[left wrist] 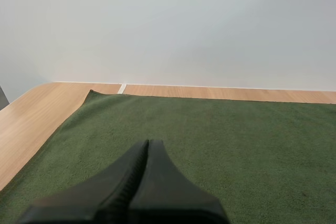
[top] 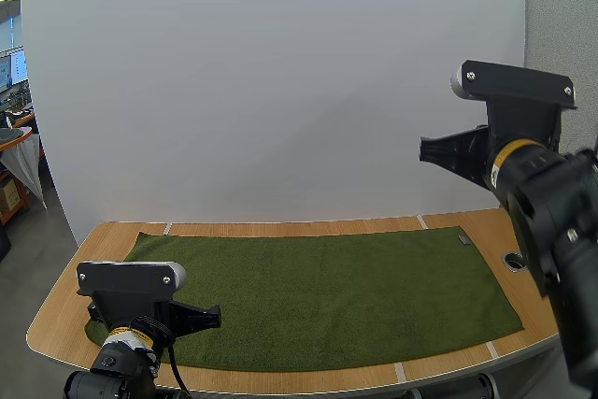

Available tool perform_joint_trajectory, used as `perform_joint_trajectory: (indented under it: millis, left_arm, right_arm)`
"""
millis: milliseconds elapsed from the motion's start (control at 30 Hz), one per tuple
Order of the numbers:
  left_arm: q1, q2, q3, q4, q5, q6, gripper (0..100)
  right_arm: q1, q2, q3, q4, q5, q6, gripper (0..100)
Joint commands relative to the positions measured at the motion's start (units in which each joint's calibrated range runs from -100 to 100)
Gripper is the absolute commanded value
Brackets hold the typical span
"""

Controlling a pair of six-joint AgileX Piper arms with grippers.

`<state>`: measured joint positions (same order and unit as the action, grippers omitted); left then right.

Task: Fold the towel

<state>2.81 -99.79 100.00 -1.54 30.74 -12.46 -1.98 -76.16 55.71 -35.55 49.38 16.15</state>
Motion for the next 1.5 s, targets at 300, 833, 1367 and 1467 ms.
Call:
perform_joint_trajectory:
  millis: [300,833,1367,1467]
  left_arm:
    - [-0.15,-0.2,0.0,0.1,-1.2,-0.1,0]
    - [-0.15,-0.2,0.0,0.1,-1.2,-0.1,0]
    - [-0.15,-0.2,0.0,0.1,-1.2,-0.1,0]
    - [-0.15,-0.2,0.0,0.1,-1.2,-0.1,0]
  right_arm:
    - [-0.2,3.7,-3.1,-5.8,2.1,6.6,0]
    - [-0.2,3.7,-3.1,-13.3,7.7,11.6,100]
    - [-0.2,4.0,-3.1,-13.9,-2.7,6.0,100]
    - [-0.2,4.8,-3.1,-13.9,-3.0,5.5,100]
